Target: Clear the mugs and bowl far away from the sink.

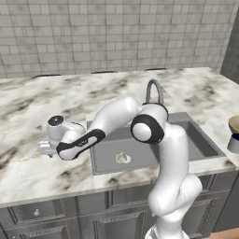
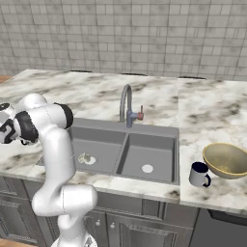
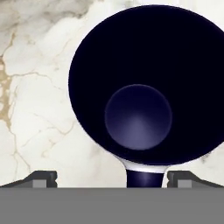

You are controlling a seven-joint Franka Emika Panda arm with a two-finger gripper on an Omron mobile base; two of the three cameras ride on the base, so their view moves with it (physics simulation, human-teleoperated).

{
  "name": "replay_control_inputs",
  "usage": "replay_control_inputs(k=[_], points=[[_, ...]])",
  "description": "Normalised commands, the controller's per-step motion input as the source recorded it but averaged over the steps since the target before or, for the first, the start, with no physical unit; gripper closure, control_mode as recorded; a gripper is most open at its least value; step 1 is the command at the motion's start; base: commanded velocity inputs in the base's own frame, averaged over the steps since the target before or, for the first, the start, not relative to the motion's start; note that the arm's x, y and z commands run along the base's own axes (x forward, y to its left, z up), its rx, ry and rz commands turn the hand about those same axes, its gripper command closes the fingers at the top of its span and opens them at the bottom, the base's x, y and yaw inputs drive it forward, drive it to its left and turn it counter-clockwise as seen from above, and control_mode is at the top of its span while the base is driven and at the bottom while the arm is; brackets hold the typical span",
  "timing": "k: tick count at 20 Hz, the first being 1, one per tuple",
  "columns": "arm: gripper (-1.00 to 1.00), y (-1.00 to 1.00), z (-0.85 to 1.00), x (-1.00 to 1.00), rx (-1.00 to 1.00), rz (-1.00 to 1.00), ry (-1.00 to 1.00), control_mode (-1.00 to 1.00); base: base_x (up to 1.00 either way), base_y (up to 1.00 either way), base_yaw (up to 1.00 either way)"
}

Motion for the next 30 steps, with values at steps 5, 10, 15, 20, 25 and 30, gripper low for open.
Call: replay_control_inputs(k=[5, 10, 15, 20, 25, 30], points=[[-1.0, 0.0, -0.07, 0.27, 0.0, 0.0, 0.0, -1.0, 0.0, 0.0, 0.0], [1.0, 0.0, -0.16, 0.22, 0.0, 0.0, 0.0, -1.0, 0.0, 0.0, 0.0], [1.0, 0.0, -0.14, 0.22, 0.0, 0.0, 0.0, -1.0, 0.0, 0.0, 0.0], [1.0, -0.21, -0.02, 0.09, 0.0, 0.04, -0.04, -1.0, 0.0, 0.0, 0.0], [1.0, -0.33, 0.0, 0.0, 0.0, 0.13, -0.02, -1.0, 0.0, 0.0, 0.0], [1.0, -0.15, 0.11, -0.03, 0.0, 0.26, 0.0, -1.0, 0.0, 0.0, 0.0]])
